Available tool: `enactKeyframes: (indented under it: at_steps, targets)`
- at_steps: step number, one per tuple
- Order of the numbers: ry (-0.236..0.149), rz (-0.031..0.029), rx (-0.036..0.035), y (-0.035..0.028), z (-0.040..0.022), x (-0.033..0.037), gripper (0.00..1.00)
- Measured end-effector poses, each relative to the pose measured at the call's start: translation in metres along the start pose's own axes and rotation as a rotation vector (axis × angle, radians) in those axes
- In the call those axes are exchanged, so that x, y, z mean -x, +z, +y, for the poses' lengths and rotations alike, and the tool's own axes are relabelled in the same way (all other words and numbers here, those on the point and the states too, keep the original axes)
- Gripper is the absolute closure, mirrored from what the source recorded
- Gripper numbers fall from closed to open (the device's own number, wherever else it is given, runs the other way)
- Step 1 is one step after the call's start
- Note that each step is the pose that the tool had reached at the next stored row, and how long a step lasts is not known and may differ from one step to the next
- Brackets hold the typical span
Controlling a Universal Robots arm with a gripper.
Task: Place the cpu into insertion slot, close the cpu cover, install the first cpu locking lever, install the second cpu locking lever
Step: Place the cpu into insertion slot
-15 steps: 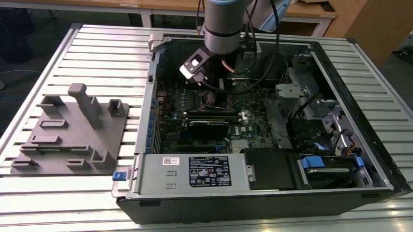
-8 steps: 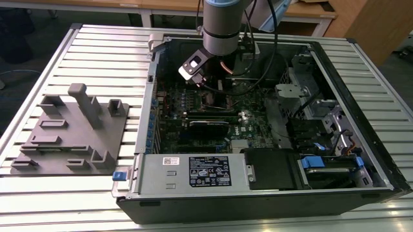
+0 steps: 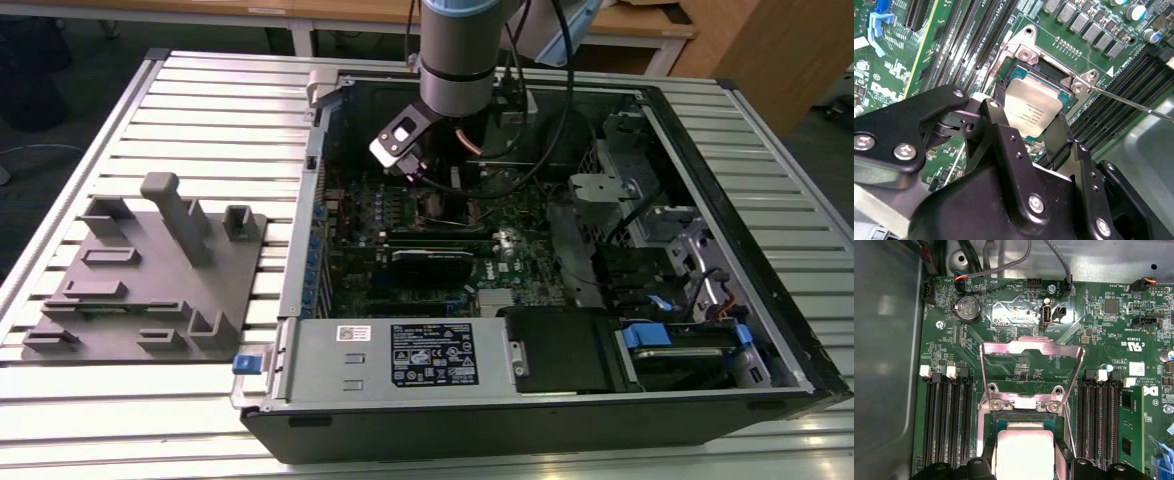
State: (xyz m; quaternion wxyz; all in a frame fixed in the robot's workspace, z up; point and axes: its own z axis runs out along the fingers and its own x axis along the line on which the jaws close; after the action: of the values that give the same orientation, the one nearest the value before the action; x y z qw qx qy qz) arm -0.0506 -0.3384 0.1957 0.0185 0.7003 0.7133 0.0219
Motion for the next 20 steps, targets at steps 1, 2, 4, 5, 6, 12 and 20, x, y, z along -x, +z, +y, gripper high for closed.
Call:
enactKeyframes:
  at_steps: [1, 2, 4, 5, 6, 12, 20]
  targets:
    - [0.0, -0.0001, -0.0001, 0.0006, 0.0, 0.0, 0.46]
    - [0.0, -0.0003, -0.0002, 0.0007, -0.0001, 0.0001, 0.46]
    - [0.0, -0.0005, -0.0003, 0.0007, -0.0001, 0.0001, 0.46]
    - [0.0, -0.0003, -0.0002, 0.0009, 0.0001, 0.0001, 0.46]
    - [0.0, -0.0003, -0.0002, 0.001, 0.0002, 0.0001, 0.46]
    - [0.0, -0.0002, -0.0001, 0.0029, 0.0001, 0.0001, 0.46]
    - [0.0, -0.0003, -0.0001, 0.0029, 0.0004, 0.0001, 0.46]
